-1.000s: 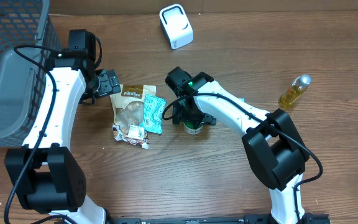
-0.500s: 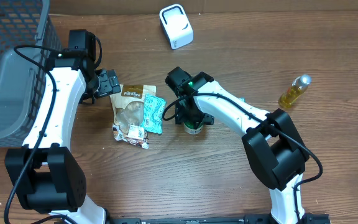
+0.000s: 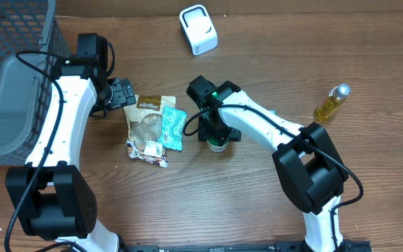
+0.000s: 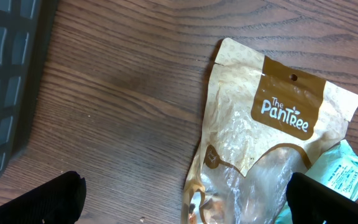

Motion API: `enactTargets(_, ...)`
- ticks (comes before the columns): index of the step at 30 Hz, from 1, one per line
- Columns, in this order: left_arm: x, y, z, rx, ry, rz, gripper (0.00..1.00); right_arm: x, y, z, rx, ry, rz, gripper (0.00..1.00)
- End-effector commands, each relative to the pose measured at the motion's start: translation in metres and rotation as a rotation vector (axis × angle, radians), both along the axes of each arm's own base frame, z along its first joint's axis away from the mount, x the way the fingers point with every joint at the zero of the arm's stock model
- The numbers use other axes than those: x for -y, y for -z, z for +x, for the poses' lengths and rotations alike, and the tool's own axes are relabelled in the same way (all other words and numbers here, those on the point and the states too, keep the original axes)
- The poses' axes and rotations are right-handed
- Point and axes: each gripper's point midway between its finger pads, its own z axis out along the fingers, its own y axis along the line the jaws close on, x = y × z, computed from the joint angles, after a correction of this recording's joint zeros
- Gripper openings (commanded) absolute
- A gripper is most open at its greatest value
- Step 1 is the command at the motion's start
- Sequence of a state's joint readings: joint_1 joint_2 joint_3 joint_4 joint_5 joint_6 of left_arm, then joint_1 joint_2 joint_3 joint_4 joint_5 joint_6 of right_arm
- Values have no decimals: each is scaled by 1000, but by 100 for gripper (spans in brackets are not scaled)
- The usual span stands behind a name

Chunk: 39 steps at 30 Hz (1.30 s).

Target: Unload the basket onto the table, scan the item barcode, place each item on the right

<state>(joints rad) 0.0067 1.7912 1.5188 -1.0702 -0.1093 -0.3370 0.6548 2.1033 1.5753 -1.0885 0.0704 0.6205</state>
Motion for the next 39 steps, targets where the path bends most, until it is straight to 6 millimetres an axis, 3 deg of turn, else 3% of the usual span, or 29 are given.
enactTargets(1,-1,-12,3,34,0,5,100,-2,-1,3,3,1,9,71)
enactTargets(6,-1,-12,3,34,0,5,100,-2,-1,3,3,1,9,68)
enactTargets(11,-1,-12,3,34,0,5,100,-2,-1,3,2,1,8,75)
enactTargets(21,-1,-12,3,34,0,5,100,-2,-9,3,-4,2,3,75)
enactTargets(33,-1,-12,3,34,0,5,100,3,-2,-4,-25,10,-12,75)
enactTargets(39,-1,-12,3,34,0,5,100,4,-1,-5,-28,10,-15,68)
